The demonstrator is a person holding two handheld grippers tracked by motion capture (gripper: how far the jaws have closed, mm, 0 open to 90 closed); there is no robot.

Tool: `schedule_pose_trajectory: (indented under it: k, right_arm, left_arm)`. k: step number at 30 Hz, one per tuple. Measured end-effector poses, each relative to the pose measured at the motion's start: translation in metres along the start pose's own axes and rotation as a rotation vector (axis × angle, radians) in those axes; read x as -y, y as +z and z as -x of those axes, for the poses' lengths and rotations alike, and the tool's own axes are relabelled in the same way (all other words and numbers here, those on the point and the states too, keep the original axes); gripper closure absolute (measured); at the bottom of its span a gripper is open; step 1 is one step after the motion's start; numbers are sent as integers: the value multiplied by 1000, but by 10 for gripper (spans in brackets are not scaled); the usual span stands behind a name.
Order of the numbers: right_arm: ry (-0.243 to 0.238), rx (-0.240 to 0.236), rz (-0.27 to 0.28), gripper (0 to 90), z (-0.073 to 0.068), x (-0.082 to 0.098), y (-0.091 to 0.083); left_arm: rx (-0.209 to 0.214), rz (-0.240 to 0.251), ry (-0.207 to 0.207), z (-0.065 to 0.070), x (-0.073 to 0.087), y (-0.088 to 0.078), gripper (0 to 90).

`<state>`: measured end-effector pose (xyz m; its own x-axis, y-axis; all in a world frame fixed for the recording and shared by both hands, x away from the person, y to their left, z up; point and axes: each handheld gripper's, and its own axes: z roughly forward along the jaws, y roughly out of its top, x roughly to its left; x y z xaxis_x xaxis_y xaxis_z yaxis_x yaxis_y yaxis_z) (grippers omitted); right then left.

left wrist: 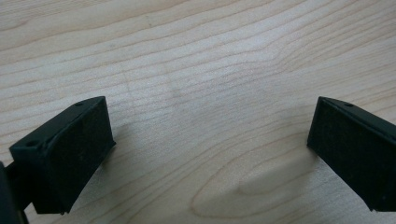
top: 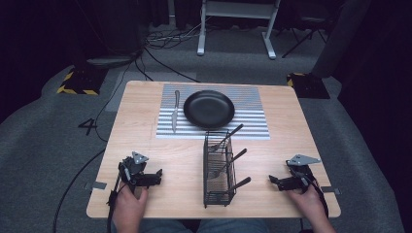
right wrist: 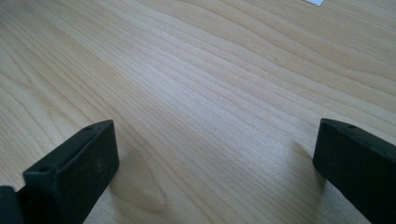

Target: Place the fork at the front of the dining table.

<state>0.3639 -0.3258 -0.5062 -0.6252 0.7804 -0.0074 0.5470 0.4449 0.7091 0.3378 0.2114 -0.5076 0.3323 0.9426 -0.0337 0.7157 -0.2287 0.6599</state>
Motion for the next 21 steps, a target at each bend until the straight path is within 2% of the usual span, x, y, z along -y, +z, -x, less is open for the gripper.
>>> schedule_pose_trajectory:
  k: [2, 5, 21]
  right_arm:
    - [-3, -2, 3, 15, 0, 0, 0]
    - [8, 18, 12, 39, 0, 1, -1]
    - [15, 13, 11, 75, 1, 0, -2]
  left_arm:
    - [0, 2, -1, 0, 0, 0, 2]
    - [0, 0, 0, 0, 0, 0, 2]
    - [-1, 0, -1, 0, 0, 0, 2]
